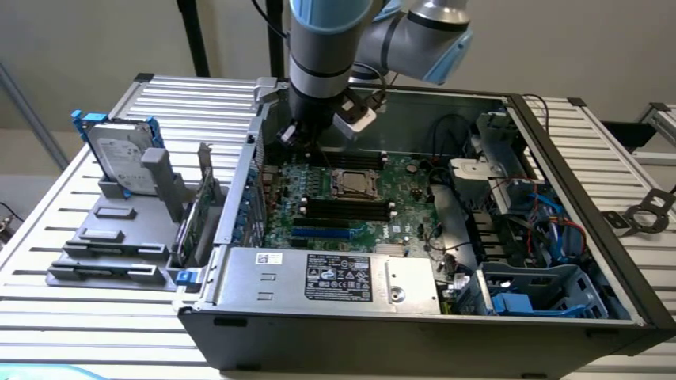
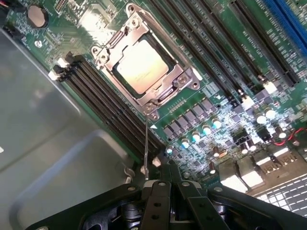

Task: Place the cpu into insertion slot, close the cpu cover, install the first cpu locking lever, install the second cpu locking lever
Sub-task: 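Install the first cpu locking lever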

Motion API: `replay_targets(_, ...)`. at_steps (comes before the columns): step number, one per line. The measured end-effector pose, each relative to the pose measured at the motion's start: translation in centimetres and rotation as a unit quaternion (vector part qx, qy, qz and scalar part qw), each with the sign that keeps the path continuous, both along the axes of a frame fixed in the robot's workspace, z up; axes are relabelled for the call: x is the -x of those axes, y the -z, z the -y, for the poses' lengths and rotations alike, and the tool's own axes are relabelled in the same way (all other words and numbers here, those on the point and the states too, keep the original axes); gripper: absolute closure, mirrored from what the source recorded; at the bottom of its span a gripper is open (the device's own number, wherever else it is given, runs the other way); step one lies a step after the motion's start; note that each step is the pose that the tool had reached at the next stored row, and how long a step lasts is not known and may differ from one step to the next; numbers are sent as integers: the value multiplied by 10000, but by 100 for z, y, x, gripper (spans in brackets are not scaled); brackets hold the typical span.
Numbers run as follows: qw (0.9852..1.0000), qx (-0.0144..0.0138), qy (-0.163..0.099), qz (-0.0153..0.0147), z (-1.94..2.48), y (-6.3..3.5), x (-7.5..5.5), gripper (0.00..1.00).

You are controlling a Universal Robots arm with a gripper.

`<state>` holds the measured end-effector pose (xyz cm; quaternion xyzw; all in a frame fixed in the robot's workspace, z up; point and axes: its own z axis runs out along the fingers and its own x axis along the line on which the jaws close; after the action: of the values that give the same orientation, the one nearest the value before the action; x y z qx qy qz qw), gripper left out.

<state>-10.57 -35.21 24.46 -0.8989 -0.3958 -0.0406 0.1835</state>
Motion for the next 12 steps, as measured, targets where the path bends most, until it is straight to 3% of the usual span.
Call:
replay_targets(4, 10000, -84, 8, -1, -36, 17, 0, 89)
replay_targets(7, 9999, -117, 28, -2, -46, 20, 0, 89)
replay_targets(12, 9999, -144, 79, -2, -55, 19, -13, 89)
